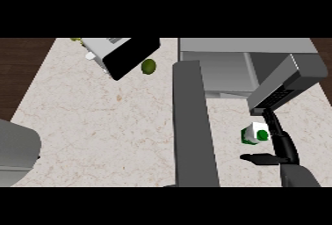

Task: Pick up the milk, place it into the microwave and close the microwave

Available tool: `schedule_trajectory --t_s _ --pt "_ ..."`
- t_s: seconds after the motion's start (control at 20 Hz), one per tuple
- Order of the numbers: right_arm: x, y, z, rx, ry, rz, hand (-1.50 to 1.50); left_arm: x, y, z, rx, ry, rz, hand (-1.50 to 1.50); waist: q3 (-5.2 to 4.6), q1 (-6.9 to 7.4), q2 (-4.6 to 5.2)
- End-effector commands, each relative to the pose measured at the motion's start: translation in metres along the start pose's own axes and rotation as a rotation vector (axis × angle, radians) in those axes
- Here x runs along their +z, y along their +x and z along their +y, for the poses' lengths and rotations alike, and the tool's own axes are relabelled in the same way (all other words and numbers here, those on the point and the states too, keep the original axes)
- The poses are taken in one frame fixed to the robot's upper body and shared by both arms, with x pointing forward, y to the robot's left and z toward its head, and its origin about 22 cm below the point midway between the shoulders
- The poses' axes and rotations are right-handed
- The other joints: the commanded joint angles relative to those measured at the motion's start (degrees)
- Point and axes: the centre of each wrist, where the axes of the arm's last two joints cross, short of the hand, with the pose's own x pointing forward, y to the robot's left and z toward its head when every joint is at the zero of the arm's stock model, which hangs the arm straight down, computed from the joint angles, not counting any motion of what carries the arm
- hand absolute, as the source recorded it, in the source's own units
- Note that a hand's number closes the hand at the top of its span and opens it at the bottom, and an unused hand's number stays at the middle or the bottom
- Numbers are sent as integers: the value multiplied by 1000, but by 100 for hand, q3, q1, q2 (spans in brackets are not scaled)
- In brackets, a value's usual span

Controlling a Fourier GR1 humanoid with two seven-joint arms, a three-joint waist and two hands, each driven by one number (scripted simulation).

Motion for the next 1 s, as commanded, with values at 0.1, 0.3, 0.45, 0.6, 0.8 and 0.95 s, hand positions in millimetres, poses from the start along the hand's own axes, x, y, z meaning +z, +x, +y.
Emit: schedule_trajectory --t_s 0.1,0.3,0.45,0.6,0.8,0.95 --pt "-4 -4 3 -30 48 -57 150 2 -14 3 -12 -2 -8 -150 6 48 25" --pt "-20 7 -15 51 99 -151 150 -8 3 3 7 -3 -15 -150 9 18 19" --pt "-21 3 13 15 43 -203 150 -7 -4 8 14 -1 -18 -150 10 26 24" --pt "-13 0 17 -13 62 -212 150 -3 6 14 2 1 -5 -150 2 -17 -3" --pt "-48 14 35 -13 -46 -174 150 0 -5 13 11 -15 3 -150 0 4 7" --pt "-25 3 18 -15 -73 -201 150 0 10 7 2 -19 5 -150 5 8 11"
